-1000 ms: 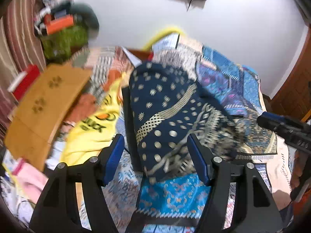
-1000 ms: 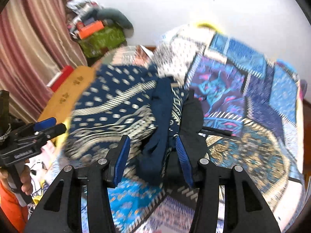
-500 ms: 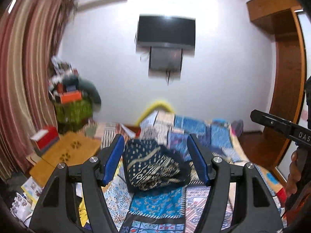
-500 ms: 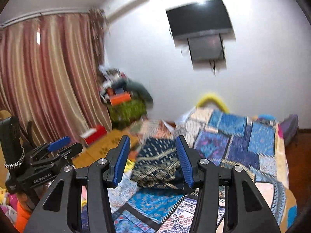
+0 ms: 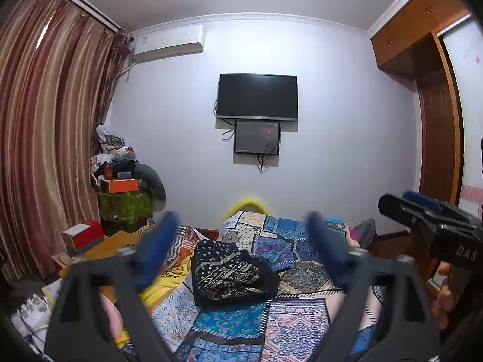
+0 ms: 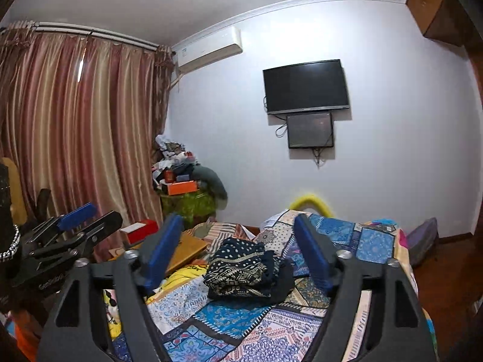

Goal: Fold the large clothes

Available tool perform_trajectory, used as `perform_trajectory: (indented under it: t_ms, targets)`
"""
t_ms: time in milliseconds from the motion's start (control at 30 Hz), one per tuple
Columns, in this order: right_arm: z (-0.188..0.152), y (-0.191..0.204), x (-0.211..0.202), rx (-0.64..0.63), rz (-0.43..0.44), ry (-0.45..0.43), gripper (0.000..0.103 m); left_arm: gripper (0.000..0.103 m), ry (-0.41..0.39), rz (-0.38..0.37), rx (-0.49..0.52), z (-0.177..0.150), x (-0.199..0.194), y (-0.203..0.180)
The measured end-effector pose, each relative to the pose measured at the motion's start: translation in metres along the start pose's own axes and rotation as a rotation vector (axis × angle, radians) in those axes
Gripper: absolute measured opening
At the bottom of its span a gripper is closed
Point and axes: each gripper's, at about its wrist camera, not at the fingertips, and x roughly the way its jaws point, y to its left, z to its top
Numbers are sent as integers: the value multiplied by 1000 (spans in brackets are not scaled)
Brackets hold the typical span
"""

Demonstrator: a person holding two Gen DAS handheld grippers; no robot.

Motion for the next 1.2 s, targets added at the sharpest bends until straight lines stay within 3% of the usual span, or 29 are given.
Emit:
perform_trajectory:
  t_ms: [133, 1200]
  targets:
    - [-2, -1, 0, 8, -37, 4, 103, 101, -15, 67, 14, -7, -9, -3]
    - [-18, -1, -5, -3, -78, 64, 103, 102, 61, 66, -11, -23, 0, -2]
